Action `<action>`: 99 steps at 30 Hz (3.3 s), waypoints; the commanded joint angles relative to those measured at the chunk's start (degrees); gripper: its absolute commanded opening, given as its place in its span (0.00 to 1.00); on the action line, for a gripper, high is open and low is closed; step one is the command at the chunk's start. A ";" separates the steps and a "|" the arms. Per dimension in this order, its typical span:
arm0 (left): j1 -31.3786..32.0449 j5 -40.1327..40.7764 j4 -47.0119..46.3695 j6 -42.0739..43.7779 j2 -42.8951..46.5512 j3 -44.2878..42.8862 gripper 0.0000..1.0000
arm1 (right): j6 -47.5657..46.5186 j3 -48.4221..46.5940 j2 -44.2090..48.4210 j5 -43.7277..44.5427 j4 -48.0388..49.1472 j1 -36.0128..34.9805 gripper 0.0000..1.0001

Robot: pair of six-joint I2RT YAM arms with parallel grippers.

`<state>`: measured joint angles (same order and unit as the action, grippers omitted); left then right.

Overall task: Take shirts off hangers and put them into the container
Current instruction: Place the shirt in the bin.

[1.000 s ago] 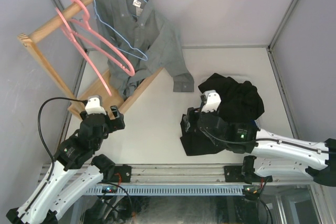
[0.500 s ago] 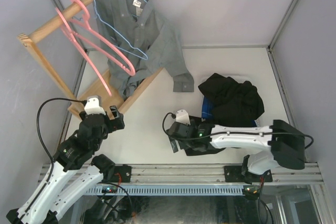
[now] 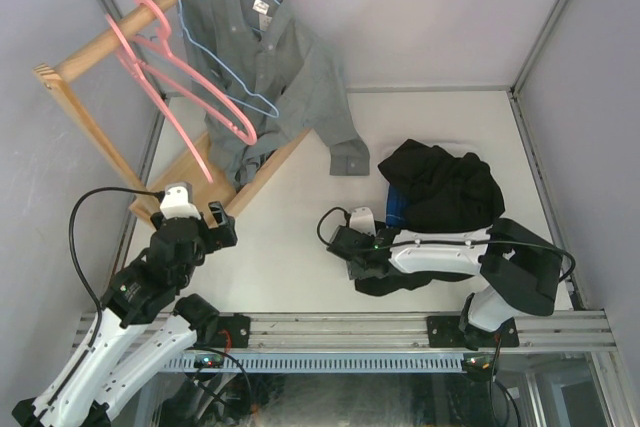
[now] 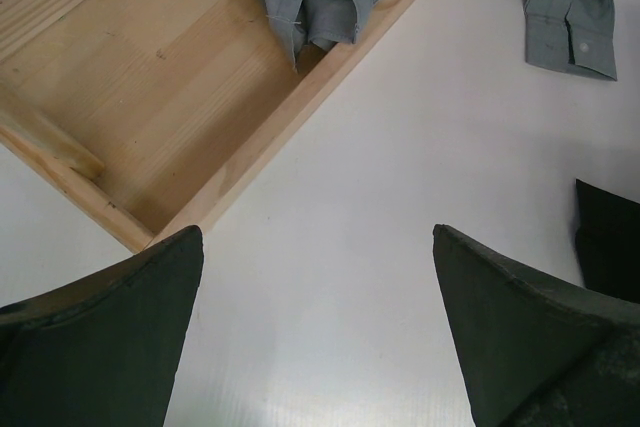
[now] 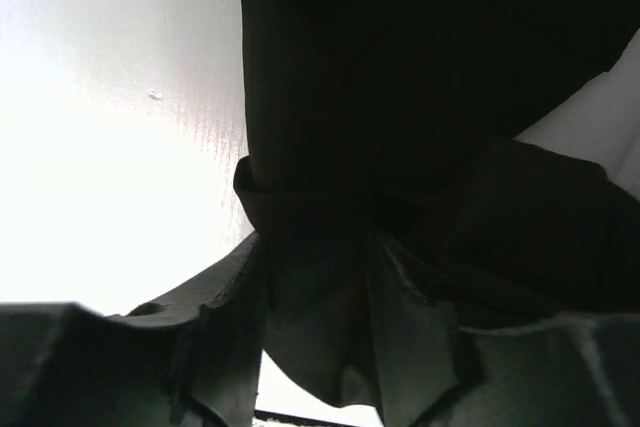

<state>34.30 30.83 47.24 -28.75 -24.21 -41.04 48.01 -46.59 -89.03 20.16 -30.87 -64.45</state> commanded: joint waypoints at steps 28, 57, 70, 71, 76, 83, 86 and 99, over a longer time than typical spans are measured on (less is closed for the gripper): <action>-0.64 0.26 -1.75 1.02 -0.48 0.26 1.00 | -14.07 -4.77 36.27 -0.88 -5.66 39.20 0.00; -0.62 0.37 -1.63 0.89 0.13 0.37 1.00 | -20.68 7.33 16.82 -21.71 6.48 60.02 0.41; -0.81 0.20 -1.80 0.98 -0.31 0.26 1.00 | -30.60 -6.05 37.60 -32.57 3.35 60.03 0.63; -0.81 0.19 -1.80 1.02 -0.31 0.26 1.00 | -30.45 -6.05 38.52 -34.12 3.52 59.92 0.63; -0.88 -0.21 -1.89 1.11 -0.49 0.30 1.00 | -27.41 -6.35 42.18 -43.47 5.06 59.67 0.63; -1.07 -0.53 -2.07 1.36 -0.25 0.26 1.00 | -22.21 -5.06 41.16 -57.23 23.00 53.15 0.64; -1.10 -0.54 -2.09 1.42 -0.02 0.34 1.00 | -26.07 -5.08 39.03 -51.25 29.91 45.53 0.63; -1.17 -1.45 -2.92 2.33 3.73 0.74 1.00 | -36.55 -28.29 12.53 -34.23 32.39 35.78 0.65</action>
<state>33.56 30.26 47.13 -28.18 -22.41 -41.04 13.69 -67.85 -71.50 -16.62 -2.39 -29.21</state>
